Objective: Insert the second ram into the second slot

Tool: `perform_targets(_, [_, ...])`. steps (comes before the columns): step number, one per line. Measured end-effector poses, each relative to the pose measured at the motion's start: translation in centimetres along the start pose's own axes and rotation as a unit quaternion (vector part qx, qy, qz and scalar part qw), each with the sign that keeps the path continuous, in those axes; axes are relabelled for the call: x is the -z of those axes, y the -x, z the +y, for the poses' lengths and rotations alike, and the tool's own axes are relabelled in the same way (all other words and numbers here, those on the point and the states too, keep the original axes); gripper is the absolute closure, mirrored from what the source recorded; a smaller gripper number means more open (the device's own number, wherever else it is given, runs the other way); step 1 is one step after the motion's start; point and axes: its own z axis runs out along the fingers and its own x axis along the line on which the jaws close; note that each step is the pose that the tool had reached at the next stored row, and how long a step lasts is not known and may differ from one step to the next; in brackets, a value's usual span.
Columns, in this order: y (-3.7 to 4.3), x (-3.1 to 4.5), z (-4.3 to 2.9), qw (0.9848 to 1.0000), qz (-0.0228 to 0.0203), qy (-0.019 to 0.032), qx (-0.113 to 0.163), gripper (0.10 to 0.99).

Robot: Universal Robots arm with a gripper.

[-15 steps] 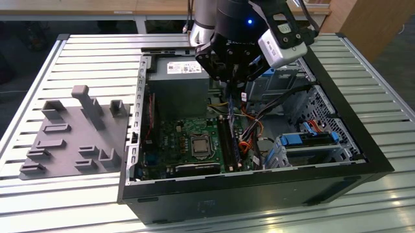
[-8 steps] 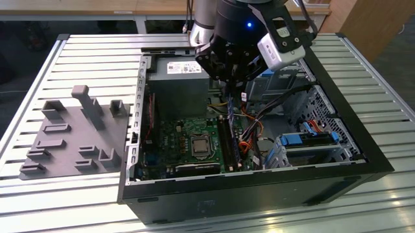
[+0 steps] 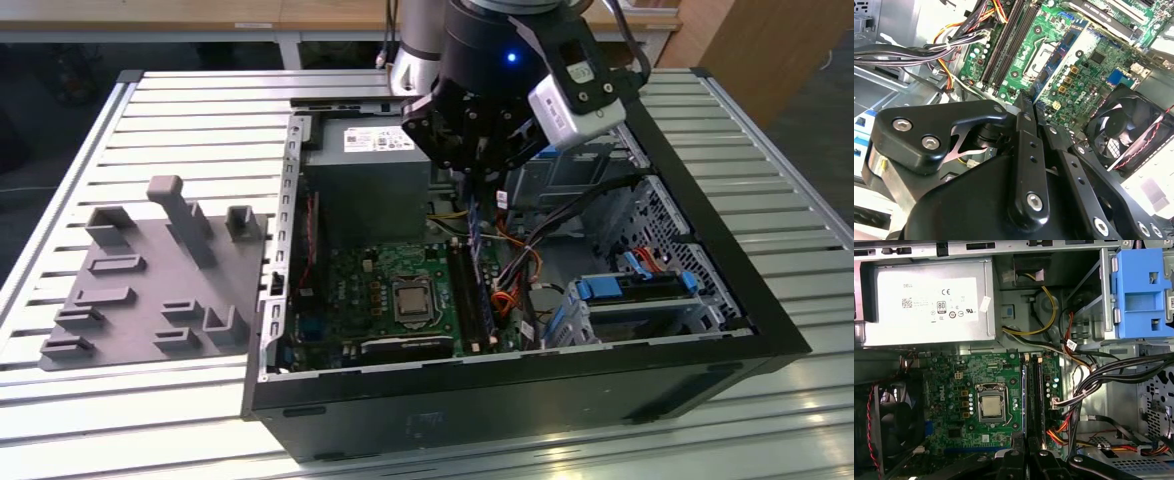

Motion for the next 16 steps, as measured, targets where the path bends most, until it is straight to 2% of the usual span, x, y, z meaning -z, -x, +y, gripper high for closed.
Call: perform_targets(16, [0.00, -0.34, 0.00, 1.0000, 0.0000, 0.0001, 0.000, 0.949])
